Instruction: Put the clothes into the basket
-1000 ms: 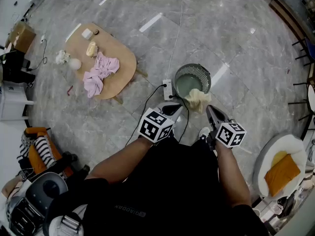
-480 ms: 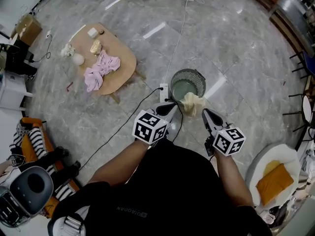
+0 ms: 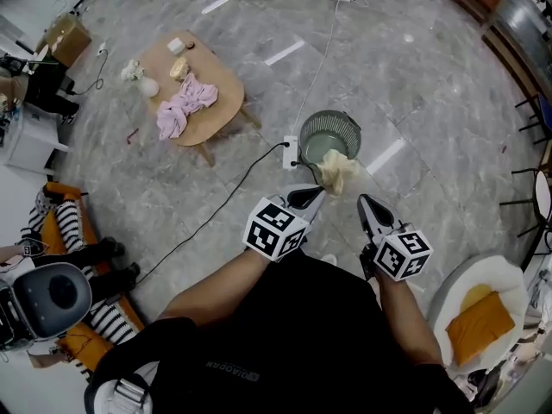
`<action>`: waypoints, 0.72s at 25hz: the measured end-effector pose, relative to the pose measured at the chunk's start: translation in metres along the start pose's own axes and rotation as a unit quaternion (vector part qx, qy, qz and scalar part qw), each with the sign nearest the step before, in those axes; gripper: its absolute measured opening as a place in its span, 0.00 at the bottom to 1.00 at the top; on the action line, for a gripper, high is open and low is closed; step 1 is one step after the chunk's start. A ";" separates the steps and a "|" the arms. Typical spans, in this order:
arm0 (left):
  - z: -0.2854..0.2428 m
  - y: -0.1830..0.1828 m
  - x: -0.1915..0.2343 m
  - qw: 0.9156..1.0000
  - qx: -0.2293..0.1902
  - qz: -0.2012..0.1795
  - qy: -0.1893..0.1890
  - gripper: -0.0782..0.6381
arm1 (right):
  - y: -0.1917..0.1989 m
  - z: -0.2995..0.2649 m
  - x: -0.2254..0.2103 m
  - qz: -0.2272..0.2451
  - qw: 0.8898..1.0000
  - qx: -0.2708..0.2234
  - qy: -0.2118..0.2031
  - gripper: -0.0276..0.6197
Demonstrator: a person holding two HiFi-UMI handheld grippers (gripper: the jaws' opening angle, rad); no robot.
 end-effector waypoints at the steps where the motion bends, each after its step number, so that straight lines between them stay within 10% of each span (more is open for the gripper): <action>1: 0.002 0.000 -0.005 1.000 -0.003 -0.003 -0.003 0.11 | 0.003 0.006 -0.002 0.001 1.000 0.002 0.001 0.07; 18: -0.004 -0.001 -0.062 0.999 -0.016 -0.032 -0.012 0.11 | 0.001 0.059 -0.008 0.055 0.998 -0.008 0.003 0.06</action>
Point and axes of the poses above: the fingertips, and each gripper's own axes: z backward along the fingers, x to its left, y out of its underside, the point moved 3 cm from there along z, backward along the fingers, and after that the axes turned 11 degrees about -x, right-handed, at the moved point
